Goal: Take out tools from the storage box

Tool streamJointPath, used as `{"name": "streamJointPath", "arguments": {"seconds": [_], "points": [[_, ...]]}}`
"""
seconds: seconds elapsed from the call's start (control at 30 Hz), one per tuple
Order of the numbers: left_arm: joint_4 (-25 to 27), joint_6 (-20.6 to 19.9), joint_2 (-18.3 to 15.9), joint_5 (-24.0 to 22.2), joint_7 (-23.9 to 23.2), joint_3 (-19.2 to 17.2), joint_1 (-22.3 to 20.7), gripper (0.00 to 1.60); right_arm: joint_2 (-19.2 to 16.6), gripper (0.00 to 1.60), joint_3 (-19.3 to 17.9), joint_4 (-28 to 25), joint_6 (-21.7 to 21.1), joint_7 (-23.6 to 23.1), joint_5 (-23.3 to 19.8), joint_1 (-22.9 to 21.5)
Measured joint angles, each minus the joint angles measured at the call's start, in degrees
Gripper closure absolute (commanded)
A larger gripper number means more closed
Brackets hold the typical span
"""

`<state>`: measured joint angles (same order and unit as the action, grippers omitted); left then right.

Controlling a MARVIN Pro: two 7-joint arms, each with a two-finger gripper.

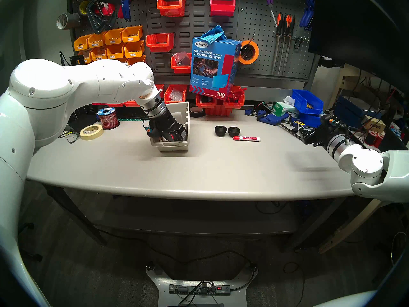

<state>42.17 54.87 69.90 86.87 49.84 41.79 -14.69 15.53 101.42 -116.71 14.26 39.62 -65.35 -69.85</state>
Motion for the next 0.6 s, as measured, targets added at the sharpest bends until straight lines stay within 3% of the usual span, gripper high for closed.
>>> {"name": "streamJointPath", "arguments": {"seconds": [0.43,0.6], "points": [[7.10,0.20,-1.65,3.90,-0.13,5.92,-5.93,0.00,0.28,0.00,0.24,-0.05,0.25,0.02,-0.17,-0.07],[8.38,0.22,-1.73,4.87,-0.17,6.50,-7.72,0.00,0.38,0.00,0.30,-0.07,0.32,0.03,-0.21,-0.08]]}}
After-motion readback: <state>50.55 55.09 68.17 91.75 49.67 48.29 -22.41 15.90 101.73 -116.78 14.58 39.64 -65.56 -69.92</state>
